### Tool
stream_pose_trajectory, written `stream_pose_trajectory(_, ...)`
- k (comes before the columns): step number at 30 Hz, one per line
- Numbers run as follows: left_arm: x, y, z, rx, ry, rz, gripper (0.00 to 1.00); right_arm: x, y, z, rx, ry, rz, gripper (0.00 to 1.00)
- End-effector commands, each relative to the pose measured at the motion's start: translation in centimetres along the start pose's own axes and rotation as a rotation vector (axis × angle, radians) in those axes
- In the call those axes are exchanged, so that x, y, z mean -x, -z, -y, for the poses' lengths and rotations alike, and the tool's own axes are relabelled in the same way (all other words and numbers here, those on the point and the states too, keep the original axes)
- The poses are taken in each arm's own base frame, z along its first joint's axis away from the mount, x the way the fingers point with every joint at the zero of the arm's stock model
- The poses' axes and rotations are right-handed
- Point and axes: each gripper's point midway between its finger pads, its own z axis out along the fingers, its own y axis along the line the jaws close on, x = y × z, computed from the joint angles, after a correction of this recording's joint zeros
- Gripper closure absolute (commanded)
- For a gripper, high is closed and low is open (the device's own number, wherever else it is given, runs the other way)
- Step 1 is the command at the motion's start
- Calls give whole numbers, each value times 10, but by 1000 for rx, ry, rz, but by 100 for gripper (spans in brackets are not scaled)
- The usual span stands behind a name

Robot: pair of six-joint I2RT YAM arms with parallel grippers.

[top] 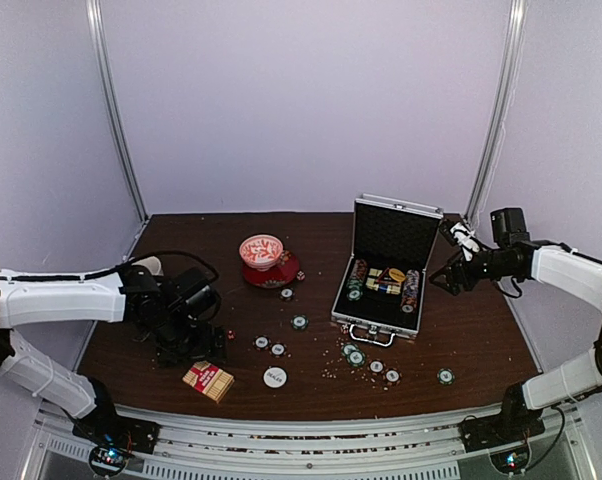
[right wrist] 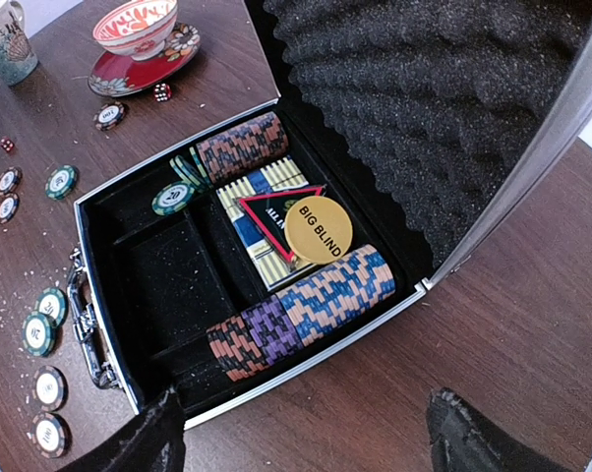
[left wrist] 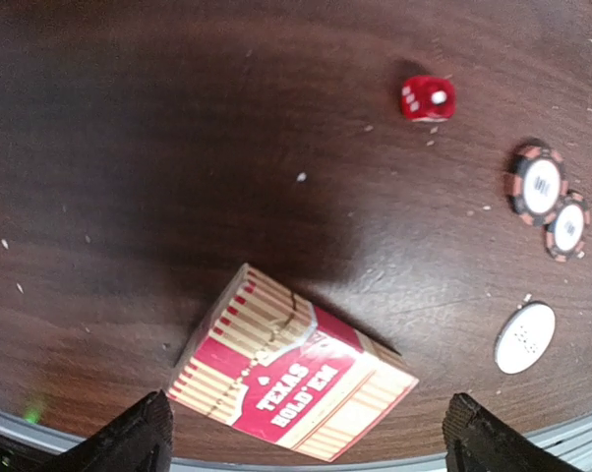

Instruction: Pack up texas hold em set

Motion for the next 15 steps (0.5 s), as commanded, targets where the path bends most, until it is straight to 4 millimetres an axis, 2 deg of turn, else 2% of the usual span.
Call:
stream_pose_trajectory(1, -15, -9, -4, 17, 127, -77, 2, 4, 0, -4, -3, 27, 7, 15)
stream_pose_trajectory(6, -34, -14, -23, 26, 194, -121, 2, 3, -3, -8, 10, 32, 1, 15)
stream_pose_trajectory(8, -38, -16, -25, 20, 193, -129, 2, 2, -4, -9, 14, 32, -2, 15)
stream_pose_trajectory(12, -40, -27, -5, -46, 115, -156, 2, 1, -8, -12, 23, 38, -13, 15)
stream_pose_trajectory(15, -30, -35, 13, -82, 34, -133, 2, 1, -10, -13, 25, 44, -20, 15)
